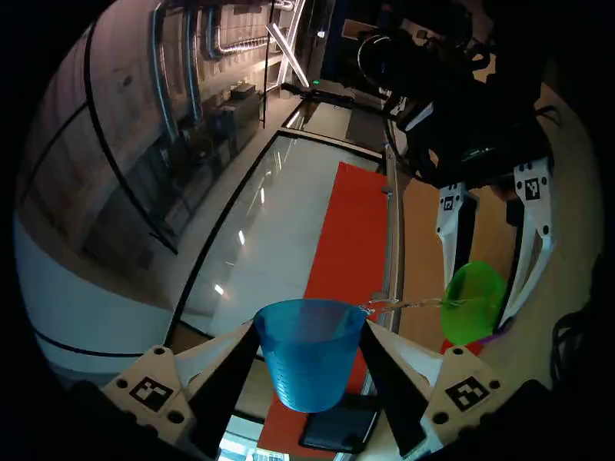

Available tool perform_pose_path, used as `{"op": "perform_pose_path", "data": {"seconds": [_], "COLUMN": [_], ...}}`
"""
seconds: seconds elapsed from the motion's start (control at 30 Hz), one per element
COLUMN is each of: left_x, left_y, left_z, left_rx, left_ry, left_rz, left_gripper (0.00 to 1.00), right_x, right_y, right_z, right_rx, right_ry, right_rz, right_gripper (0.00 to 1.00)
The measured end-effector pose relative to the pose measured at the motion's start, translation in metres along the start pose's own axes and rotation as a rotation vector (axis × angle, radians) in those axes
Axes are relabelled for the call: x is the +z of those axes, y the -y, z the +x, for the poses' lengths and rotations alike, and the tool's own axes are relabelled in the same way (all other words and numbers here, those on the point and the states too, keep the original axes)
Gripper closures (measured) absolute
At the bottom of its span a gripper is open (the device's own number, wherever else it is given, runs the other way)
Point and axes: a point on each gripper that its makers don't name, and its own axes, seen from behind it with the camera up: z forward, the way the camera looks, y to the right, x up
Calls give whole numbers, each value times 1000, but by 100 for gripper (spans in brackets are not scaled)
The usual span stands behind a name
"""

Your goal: Pour water

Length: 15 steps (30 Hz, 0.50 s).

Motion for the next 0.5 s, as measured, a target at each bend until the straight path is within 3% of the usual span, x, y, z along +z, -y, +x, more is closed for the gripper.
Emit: {"op": "perform_pose_path", "data": {"seconds": [0.5], "left_x": [-1], "left_y": [4], "left_z": [6], "left_rx": [81], "left_ry": [-6], "left_rz": [12], "left_gripper": [13], "right_x": [-3], "right_y": [-4], "right_z": [0], "right_rx": [2], "right_ry": [-5], "right_rz": [-5], "right_gripper": [9]}}
